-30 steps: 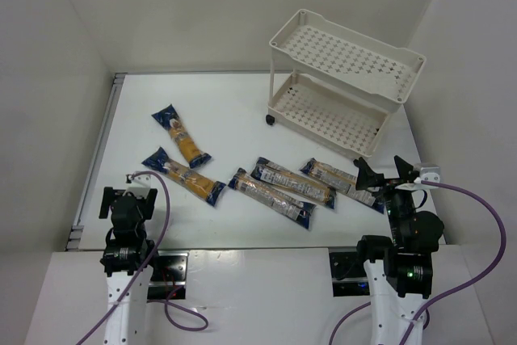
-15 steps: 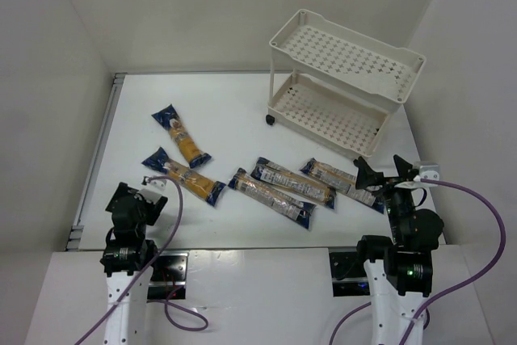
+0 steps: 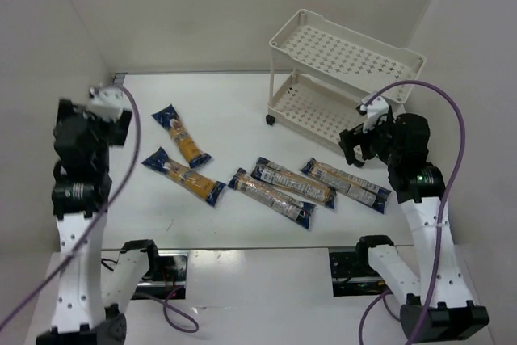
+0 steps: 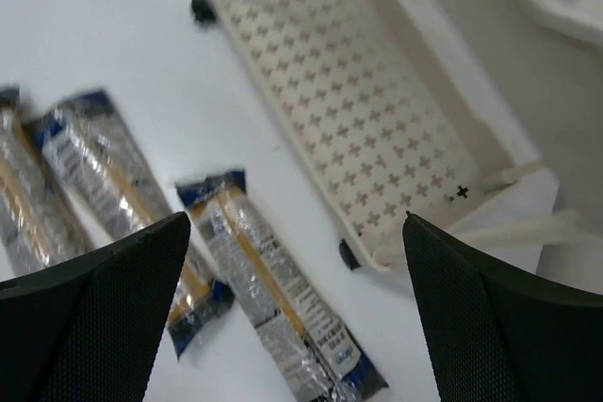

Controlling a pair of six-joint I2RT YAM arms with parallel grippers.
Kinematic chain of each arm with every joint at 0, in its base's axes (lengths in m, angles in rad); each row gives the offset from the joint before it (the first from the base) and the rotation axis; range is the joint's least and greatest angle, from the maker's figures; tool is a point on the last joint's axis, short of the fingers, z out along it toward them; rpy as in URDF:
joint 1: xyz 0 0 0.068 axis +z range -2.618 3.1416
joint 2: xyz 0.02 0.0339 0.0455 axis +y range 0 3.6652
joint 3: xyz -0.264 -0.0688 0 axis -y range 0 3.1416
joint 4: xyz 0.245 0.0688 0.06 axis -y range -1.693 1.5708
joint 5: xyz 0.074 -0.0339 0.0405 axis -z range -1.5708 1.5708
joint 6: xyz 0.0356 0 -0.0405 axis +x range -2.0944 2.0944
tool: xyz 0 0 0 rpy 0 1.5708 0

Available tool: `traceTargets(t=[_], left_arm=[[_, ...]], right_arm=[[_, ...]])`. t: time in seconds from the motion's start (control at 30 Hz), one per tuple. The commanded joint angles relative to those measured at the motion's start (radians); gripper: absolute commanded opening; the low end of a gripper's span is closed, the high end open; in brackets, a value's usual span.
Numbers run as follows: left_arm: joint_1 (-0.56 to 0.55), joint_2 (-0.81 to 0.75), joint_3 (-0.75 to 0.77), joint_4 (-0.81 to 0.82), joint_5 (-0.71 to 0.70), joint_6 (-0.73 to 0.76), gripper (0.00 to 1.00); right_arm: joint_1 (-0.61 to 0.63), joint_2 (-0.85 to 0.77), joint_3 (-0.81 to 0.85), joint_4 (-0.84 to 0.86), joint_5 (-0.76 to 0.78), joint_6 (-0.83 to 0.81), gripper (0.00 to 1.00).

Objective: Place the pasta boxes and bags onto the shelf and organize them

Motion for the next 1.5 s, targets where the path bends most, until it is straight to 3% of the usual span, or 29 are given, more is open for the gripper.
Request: traceTargets(t=[0.0, 0.07, 0.1, 0.27, 0.33, 0.43, 0.47, 0.6, 0.73, 0.87, 1.0, 1.33, 1.47], left_arm=[[0.007, 0.239, 0.275, -0.102, 0.182, -0.434, 1.0], [0.007, 0.319, 0.32, -0.191, 0.275, -0.547, 1.0], [0.052, 0.416, 0.247, -0.234, 0.482, -0.701, 1.0], [0.141, 0.482, 0.081, -0.157, 0.697, -0.838, 1.0], [0.161, 0.482, 0.059, -0.132, 0.697, -0.875, 1.0], [0.184, 0.491, 0.05, -0.123, 0.655, -0.898, 1.0], [0.198, 0.491, 0.05, -0.113, 0.654, -0.898, 1.0], [0.229, 0.463, 0.03, -0.092, 0.645, -0.898, 1.0], [0.229, 0.43, 0.021, -0.072, 0.651, -0.898, 1.0], [0.229, 0.408, 0.011, -0.063, 0.651, -0.889, 1.0], [0.238, 0.399, 0.011, -0.063, 0.651, -0.889, 1.0], [0.238, 0.379, 0.011, -0.054, 0.651, -0.889, 1.0], [0.247, 0.37, 0.011, -0.054, 0.662, -0.889, 1.0]], right_arm=[[0.104, 0.037, 0.08, -0.175, 0.088, -0.18, 0.98], [0.173, 0.132, 0.13, -0.224, 0.188, -0.18, 0.98], [0.269, 0.246, 0.204, -0.309, 0.296, -0.139, 0.98], [0.402, 0.416, 0.253, -0.384, 0.264, -0.068, 0.98], [0.439, 0.457, 0.254, -0.384, 0.233, -0.025, 0.98], [0.594, 0.572, 0.214, -0.384, 0.257, -0.007, 0.98], [0.708, 0.6, 0.214, -0.373, 0.286, 0.004, 0.98], [0.908, 0.753, 0.288, -0.323, 0.343, 0.061, 0.98], [0.919, 0.804, 0.275, -0.251, 0.256, 0.137, 0.98], [0.919, 0.82, 0.18, -0.111, 0.201, 0.183, 0.87], [0.919, 0.844, 0.108, 0.013, 0.285, 0.207, 0.78], [0.919, 0.915, 0.036, 0.136, 0.302, 0.228, 0.79], [0.919, 0.953, 0.036, 0.157, 0.312, 0.3, 0.66]])
